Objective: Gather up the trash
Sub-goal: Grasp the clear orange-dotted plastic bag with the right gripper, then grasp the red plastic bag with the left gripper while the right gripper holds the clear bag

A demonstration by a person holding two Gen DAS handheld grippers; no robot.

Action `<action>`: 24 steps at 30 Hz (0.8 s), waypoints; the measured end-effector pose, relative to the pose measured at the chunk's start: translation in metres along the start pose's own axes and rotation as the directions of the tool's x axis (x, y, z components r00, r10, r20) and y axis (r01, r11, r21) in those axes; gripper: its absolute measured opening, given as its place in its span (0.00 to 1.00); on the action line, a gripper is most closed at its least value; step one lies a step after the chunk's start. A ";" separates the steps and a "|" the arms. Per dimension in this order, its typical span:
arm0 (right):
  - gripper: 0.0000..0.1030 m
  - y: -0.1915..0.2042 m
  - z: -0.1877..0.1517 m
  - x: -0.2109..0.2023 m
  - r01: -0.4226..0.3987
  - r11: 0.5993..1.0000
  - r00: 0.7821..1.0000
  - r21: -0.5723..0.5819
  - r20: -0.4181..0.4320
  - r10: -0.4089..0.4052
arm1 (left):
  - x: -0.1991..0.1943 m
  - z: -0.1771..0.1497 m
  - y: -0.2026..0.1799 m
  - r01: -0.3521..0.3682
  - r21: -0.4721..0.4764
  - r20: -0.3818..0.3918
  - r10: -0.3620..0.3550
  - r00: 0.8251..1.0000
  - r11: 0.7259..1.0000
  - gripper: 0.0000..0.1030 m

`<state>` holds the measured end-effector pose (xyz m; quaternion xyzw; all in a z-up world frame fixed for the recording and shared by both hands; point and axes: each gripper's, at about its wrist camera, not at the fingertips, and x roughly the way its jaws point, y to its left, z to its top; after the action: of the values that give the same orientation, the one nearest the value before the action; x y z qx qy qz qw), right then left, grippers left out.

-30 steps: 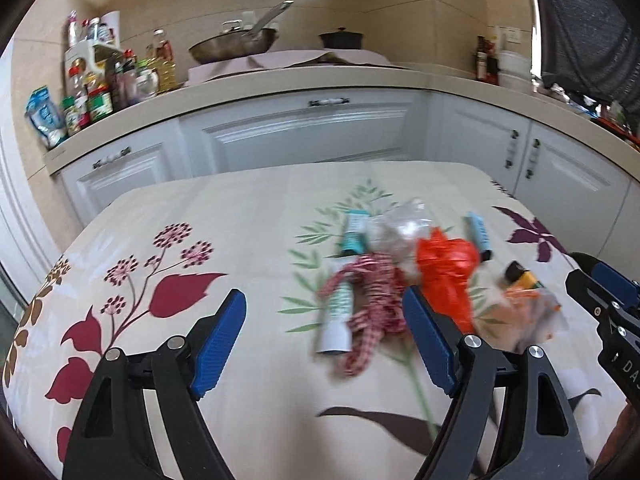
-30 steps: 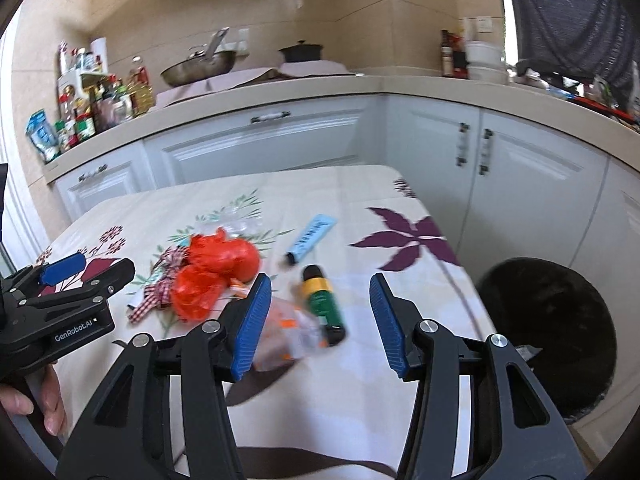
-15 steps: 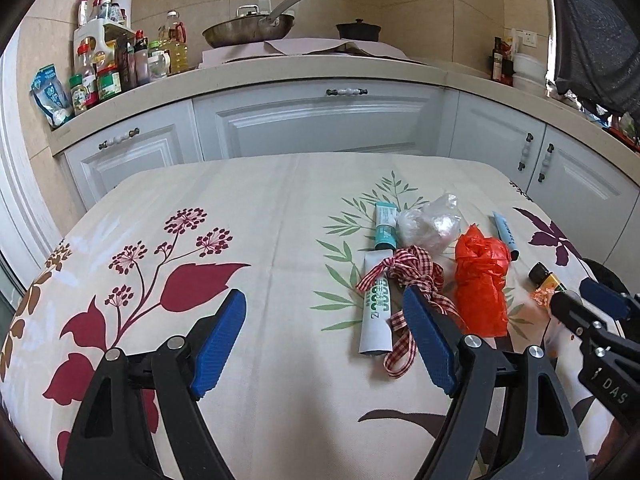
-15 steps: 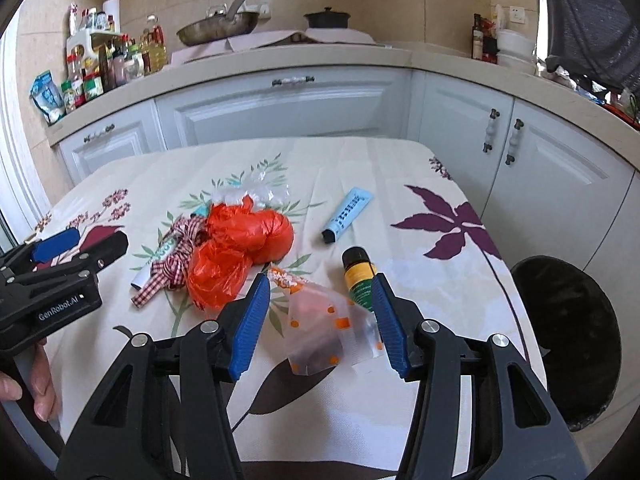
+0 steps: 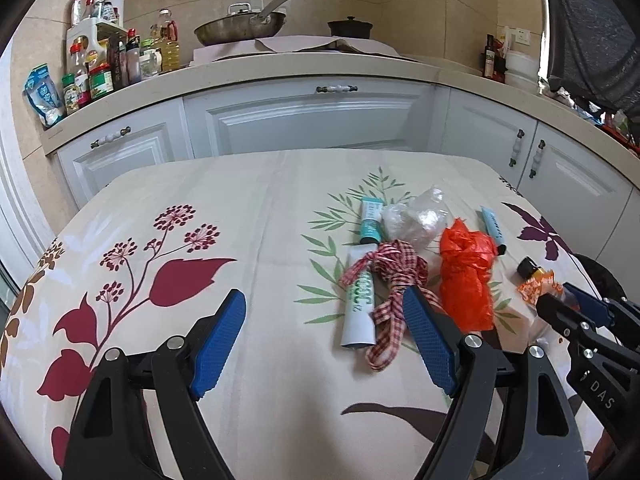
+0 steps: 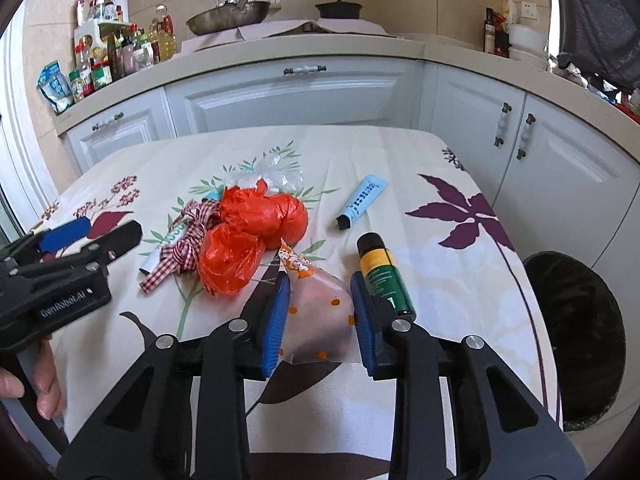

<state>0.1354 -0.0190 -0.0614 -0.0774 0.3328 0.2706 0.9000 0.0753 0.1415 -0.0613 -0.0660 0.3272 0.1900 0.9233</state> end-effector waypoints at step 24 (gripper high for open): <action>0.29 -0.095 -0.018 -0.035 0.071 0.984 0.995 0.166 0.061 -0.082 | 0.019 0.009 -0.092 0.110 0.116 -0.037 -0.106 0.994 0.987 0.56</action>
<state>0.1540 -0.1198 -0.0569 -0.0068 0.3198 0.2099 0.9239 0.1306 0.0654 -0.0665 -0.0319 0.3477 0.1191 0.9295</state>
